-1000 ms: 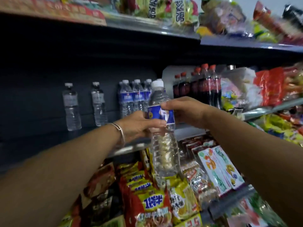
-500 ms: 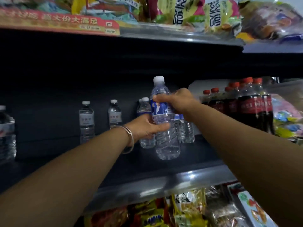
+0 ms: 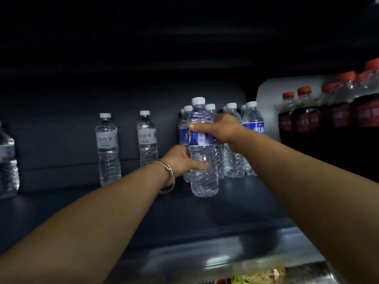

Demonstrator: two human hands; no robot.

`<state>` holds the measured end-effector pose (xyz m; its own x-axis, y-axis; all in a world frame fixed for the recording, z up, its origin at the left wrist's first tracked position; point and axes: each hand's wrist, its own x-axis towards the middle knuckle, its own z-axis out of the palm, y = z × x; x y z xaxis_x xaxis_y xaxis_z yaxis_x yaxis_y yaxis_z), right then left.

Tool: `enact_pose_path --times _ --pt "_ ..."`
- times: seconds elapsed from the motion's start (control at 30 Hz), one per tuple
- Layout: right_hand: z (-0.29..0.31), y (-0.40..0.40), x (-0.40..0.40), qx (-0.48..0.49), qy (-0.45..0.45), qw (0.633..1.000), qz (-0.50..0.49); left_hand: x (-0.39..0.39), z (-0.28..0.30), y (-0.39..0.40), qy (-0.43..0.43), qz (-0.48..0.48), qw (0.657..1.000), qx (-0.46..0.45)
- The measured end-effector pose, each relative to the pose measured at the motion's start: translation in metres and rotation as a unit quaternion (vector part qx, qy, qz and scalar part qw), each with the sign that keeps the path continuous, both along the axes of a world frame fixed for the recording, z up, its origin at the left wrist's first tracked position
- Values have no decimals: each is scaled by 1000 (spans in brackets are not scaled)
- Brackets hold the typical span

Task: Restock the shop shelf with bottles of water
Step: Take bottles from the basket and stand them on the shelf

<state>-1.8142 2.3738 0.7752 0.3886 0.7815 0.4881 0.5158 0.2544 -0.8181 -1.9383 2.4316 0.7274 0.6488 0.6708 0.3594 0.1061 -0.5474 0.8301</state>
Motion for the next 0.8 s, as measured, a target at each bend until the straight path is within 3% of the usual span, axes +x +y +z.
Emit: enact_pose_path --times 0.23,0.47,0.8 --pt "-13 4 20 -136 3 988 76 1 2 17 13 2 998 -56" --pt "-17 12 20 -137 15 988 71 4 0 29 -17 30 997 -68" --pt "-19 22 17 -146 -30 988 48 11 -6 32 -10 67 997 40"
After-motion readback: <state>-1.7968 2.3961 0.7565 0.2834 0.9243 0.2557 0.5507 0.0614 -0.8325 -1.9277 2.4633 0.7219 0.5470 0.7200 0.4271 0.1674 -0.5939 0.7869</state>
